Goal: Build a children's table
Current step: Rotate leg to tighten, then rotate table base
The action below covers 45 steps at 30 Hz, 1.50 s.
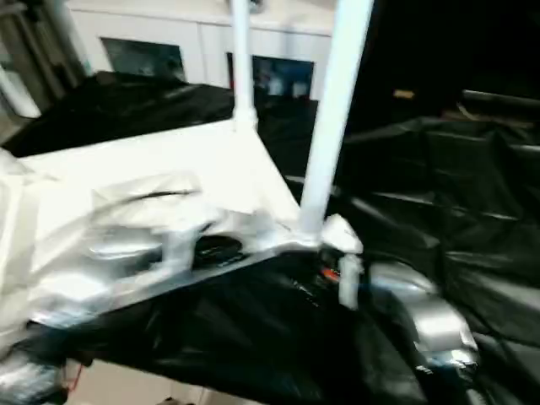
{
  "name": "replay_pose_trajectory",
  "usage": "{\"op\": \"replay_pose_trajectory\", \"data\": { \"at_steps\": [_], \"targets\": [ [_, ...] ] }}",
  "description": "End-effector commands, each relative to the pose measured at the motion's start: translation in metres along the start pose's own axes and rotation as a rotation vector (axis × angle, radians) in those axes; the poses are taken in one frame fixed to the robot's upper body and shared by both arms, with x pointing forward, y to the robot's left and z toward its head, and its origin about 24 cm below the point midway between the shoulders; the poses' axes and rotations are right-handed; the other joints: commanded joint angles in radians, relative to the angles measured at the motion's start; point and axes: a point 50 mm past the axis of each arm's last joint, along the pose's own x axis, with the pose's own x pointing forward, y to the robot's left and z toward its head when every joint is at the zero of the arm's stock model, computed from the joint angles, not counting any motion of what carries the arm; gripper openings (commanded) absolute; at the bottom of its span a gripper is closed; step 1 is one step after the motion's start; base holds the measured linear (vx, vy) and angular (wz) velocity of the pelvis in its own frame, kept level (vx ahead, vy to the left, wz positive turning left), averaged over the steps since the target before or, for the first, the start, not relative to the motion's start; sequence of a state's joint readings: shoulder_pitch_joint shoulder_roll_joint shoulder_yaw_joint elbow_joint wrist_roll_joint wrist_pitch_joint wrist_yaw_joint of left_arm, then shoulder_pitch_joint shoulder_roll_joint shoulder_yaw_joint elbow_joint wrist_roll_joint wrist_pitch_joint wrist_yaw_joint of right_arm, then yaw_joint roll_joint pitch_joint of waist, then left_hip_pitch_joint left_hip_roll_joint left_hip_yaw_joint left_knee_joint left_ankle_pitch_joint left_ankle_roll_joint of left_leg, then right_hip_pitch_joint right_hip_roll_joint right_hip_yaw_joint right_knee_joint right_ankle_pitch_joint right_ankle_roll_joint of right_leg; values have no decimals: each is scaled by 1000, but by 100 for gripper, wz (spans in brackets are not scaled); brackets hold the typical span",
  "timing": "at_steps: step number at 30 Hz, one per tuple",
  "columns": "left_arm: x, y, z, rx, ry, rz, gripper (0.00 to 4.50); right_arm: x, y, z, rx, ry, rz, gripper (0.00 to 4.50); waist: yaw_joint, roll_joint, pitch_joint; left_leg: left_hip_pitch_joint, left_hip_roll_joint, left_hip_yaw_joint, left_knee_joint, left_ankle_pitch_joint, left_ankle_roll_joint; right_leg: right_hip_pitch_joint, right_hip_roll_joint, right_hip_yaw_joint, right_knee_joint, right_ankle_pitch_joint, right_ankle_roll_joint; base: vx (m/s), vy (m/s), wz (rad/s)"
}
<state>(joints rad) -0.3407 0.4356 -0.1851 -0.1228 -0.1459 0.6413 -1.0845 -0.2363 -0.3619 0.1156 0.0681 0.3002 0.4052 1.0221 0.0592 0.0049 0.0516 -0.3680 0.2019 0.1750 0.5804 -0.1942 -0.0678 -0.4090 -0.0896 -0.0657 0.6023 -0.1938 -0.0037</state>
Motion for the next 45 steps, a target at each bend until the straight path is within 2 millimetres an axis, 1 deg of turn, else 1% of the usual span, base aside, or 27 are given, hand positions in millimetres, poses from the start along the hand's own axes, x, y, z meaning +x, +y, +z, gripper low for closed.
{"op": "replay_pose_trajectory", "data": {
  "at_steps": [1, 2, 3, 4, 5, 7, 10, 12, 13, 14, 15, 16, 17, 18, 19, 20, 21, 22, 23, 25, 26, 28, 33, 34, 37, 42, 45],
  "targets": [
    [-10, -7, 8, 1, -21, -34, 141, 4, -2, 1, -15, -1, -30, 301, 1, -4, -58, 11, 32, 1, -64, -94, 75, 51, -45, 39, -53, -125, -270, 0, 0, 0],
    [-24, -15, 6, -15, -10, -46, 150, 11, -2, 1, -7, -19, -49, 301, 3, -2, -55, 18, 31, 3, -65, -133, 48, 46, -42, 41, -56, -147, -258, 0, 0, 0],
    [-35, -22, 5, -25, 4, -53, 157, 19, -2, 1, 2, -41, -63, 301, 3, 0, -56, 15, 32, 0, -68, -133, 37, 48, -44, 41, -50, -140, -260, 0, 0, 0],
    [-36, -22, 4, -26, 4, -53, 157, 19, -2, 1, 2, -43, -65, 301, -2, 0, -51, 11, 28, 1, -73, -149, 27, 48, -37, 40, -55, -161, -246, 0, 0, 0],
    [-44, -29, 3, -39, 10, -53, 177, 27, -2, -1, 22, -64, -94, 301, -3, -4, -51, 14, 29, 2, -71, -155, 22, 47, -37, 41, -56, -163, -242, 0, 0, 0],
    [-51, -37, 1, -61, 16, -48, 183, 36, -2, -2, 40, -94, -131, 301, -2, -2, -47, 14, 28, 2, -74, -188, 5, 44, -39, 43, -59, -194, -236, 0, 0, 0],
    [-55, -45, -10, -89, 79, -5, 207, 54, -6, 1, 62, -162, -245, 301, -5, -2, -47, 13, 26, 0, -79, -215, -19, 42, -41, 45, -62, -231, -210, 0, 0, 0],
    [-56, -46, -13, -93, 98, 11, 231, 57, -8, 2, 62, -173, -283, 301, -4, 0, -48, 17, 24, 0, -77, -226, -25, 41, -38, 47, -64, -244, -191, 0, 0, 0],
    [-58, -46, -21, -106, 141, 58, 231, 60, -14, 4, 64, -196, -371, 301, -3, 3, -49, 19, 25, 0, -77, -223, -28, 40, -39, 47, -62, -233, -191, 0, 0, 0],
    [-59, -45, -27, -115, 177, 96, 236, 62, -20, 5, 73, -215, -441, 301, -10, 0, -47, 10, 21, -2, -80, -224, -39, 44, -39, 46, -62, -244, -182, 0, 0, 0],
    [-61, -45, -34, -115, 212, 138, 255, 62, -27, 6, 107, -240, -531, 301, -7, -1, -49, 15, 21, -1, -78, -227, -40, 44, -37, 46, -62, -248, -175, 0, 0, 0],
    [-63, -45, -37, -115, 234, 162, 255, 62, -32, 7, 132, -256, -586, 301, -11, 3, -49, 16, 22, -1, -78, -222, -44, 39, -36, 48, -61, -233, -175, 0, 0, 0],
    [-65, -45, -40, -120, 247, 197, 265, 61, -37, 7, 156, -271, -637, 301, -11, 3, -51, 15, 21, -2, -77, -219, -46, 42, -34, 47, -58, -221, -176, 0, 0, 0],
    [-68, -44, -43, -124, 256, 242, 271, 58, -43, 6, 193, -292, -704, 301, -10, 6, -55, 20, 21, 0, -74, -200, -46, 39, -32, 47, -54, -170, -180, 0, 0, 0],
    [-68, -44, -43, -124, 256, 242, 277, 58, -43, 6, 193, -292, -704, 301, -12, 5, -54, 18, 21, 0, -74, -194, -48, 40, -31, 47, -51, -147, -186, 0, 0, 0],
    [-70, -44, -45, -128, 260, 269, 286, 57, -47, 6, 212, -305, -741, 301, -5, 5, -57, 21, 19, 3, -70, -172, -42, 41, -28, 46, -47, -96, -191, 0, 0, 0],
    [-73, -42, -48, -110, 276, 319, 286, 52, -55, 5, 247, -323, -812, 301, -5, 1, -57, 18, 18, 3, -70, -167, -40, 42, -27, 46, -45, -84, -192, 0, 0, 0],
    [-74, -41, -49, -103, 281, 334, 299, 50, -58, 5, 255, -329, -836, 301, -5, 2, -58, 15, 18, 1, -70, -159, -36, 48, -28, 44, -44, -76, -190, 0, 0, 0],
    [-75, -40, -50, -96, 287, 350, 312, 48, -62, 5, 265, -338, -864, 301, -5, -1, -58, 17, 17, 3, -68, -159, -35, 45, -27, 44, -44, -75, -188, 0, 0, 0],
    [-76, -38, -51, -85, 293, 364, 314, 45, -66, 6, 275, -345, -887, 301, -3, 0, -58, 15, 16, 3, -68, -168, -32, 47, -29, 44, -44, -91, -186, 0, 0, 0],
    [-76, -36, -51, -79, 294, 382, 328, 42, -69, 6, 278, -351, -908, 301, -3, -3, -57, 14, 16, 3, -67, -172, -31, 47, -29, 45, -44, -98, -179, 0, 0, 0],
    [-78, -31, -52, -62, 298, 420, 350, 35, -76, 8, 286, -362, -954, 301, -3, -2, -57, 15, 15, 2, -66, -190, -33, 45, -30, 44, -46, -124, -178, 0, 0, 0],
    [-78, -27, -53, -41, 299, 457, 353, 13, -98, 16, 277, -393, -1093, 301, 7, 0, -57, 25, 16, 8, -62, -231, -39, 35, -28, 45, -48, -155, -180, 0, 0, 0],
    [-78, -25, -53, -35, 299, 464, 353, 10, -101, 18, 273, -399, -1108, 301, 14, 4, -58, 23, 15, 8, -61, -225, -40, 37, -27, 45, -47, -152, -174, 0, 0, 0],
    [-78, -22, -53, -24, 288, 488, 353, -5, -111, 24, 253, -412, -1163, 301, 17, 1, -60, 17, 14, 5, -60, -212, -41, 42, -26, 43, -43, -130, -168, 0, 0, 0],
    [-78, -17, -49, -7, 217, 512, 353, -40, -125, 26, 237, -428, -1280, 301, 21, 1, -65, 13, 11, 6, -54, -181, -29, 46, -26, 41, -38, -86, -183, 0, 0, 0],
    [-79, -18, -47, -11, 174, 501, 353, -55, -129, 23, 225, -428, -1316, 301, 23, -1, -66, 11, 10, 7, -50, -176, -22, 50, -25, 40, -36, -70, -192, 0, 0, 0]
  ]
}}
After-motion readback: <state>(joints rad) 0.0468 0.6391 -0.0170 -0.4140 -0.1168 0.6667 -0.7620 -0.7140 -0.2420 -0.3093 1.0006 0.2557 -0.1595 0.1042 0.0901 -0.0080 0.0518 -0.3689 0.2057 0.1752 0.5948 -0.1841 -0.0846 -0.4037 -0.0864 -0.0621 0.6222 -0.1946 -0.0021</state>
